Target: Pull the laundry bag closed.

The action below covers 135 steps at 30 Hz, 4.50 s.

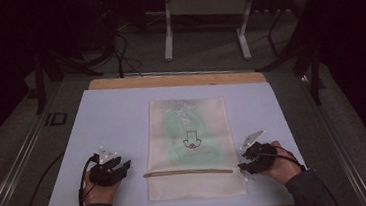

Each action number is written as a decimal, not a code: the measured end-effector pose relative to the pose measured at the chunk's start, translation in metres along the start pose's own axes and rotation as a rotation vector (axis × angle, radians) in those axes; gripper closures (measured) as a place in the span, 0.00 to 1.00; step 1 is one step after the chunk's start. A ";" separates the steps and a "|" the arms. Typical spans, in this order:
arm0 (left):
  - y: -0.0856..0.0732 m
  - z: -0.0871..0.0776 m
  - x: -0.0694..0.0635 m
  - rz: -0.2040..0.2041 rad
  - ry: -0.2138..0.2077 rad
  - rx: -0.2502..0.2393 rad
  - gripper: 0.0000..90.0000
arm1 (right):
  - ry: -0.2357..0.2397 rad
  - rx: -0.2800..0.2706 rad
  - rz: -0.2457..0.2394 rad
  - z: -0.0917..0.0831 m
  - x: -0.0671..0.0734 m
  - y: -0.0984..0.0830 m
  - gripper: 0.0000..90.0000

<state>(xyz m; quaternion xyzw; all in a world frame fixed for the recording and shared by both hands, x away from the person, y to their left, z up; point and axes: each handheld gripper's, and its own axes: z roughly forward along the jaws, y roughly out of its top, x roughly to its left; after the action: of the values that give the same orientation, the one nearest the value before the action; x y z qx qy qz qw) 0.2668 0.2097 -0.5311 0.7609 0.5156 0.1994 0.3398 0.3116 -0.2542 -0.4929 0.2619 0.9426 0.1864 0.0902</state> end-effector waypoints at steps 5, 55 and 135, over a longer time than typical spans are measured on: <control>0.000 0.000 -0.001 0.012 0.008 0.000 0.64 | 0.011 0.008 -0.023 0.002 0.005 0.006 0.62; 0.000 0.001 -0.004 0.016 0.013 0.007 0.63 | 0.066 -0.036 -0.150 0.000 0.033 0.060 0.60; 0.002 -0.001 -0.006 0.038 0.006 -0.007 0.63 | 0.187 -0.079 -0.328 0.035 0.091 0.136 0.58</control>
<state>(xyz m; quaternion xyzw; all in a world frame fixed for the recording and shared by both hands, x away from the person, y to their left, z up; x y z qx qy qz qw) 0.2649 0.2042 -0.5291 0.7689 0.5013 0.2097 0.3369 0.3072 -0.0874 -0.4774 0.0824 0.9689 0.2294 0.0415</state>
